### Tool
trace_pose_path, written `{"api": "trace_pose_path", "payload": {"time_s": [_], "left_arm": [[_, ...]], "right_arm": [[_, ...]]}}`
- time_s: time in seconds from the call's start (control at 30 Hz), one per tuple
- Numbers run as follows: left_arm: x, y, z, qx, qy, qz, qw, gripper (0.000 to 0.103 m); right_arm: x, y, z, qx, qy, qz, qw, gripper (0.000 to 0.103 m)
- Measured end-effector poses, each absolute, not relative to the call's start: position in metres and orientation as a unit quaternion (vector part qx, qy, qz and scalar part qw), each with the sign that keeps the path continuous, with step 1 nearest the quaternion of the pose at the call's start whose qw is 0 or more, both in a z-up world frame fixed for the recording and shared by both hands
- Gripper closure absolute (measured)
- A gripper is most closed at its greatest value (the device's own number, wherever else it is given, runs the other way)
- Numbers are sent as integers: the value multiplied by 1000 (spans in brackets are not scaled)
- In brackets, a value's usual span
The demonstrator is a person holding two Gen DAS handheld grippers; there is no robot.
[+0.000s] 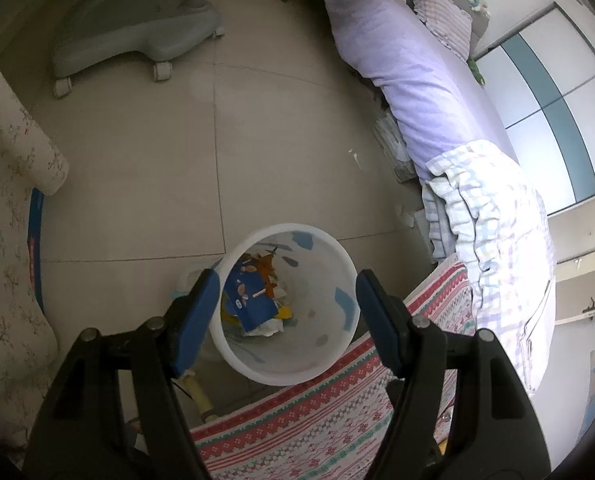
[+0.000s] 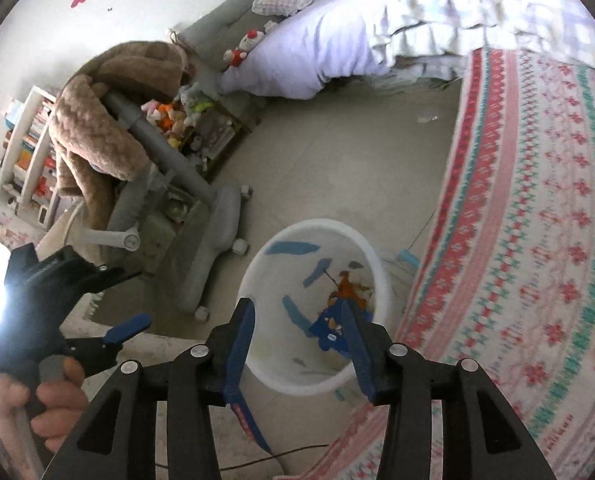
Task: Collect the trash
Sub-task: 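Carry both items to the wastebasket and open both tools to drop them, then return to the bed and grasp the light blue milk carton with the left tool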
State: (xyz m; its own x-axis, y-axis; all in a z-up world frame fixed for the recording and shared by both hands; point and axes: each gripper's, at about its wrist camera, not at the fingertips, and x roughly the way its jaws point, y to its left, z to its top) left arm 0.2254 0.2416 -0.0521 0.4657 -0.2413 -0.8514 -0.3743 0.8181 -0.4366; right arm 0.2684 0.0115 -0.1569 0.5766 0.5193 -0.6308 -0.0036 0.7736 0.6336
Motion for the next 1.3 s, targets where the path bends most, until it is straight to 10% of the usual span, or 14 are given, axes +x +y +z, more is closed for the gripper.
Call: {"api": "trace_pose_path", "payload": {"time_s": [0.77,1.3], "left_arm": [[183,42,-37,-103,551,-167,811,31],[84,-112,-82,12,610,-301,733,26]], "right_arm": [[72,-231,-76,284,362,-24,888,45],[-9,-361,-119,378,356,-170,838,43]]}}
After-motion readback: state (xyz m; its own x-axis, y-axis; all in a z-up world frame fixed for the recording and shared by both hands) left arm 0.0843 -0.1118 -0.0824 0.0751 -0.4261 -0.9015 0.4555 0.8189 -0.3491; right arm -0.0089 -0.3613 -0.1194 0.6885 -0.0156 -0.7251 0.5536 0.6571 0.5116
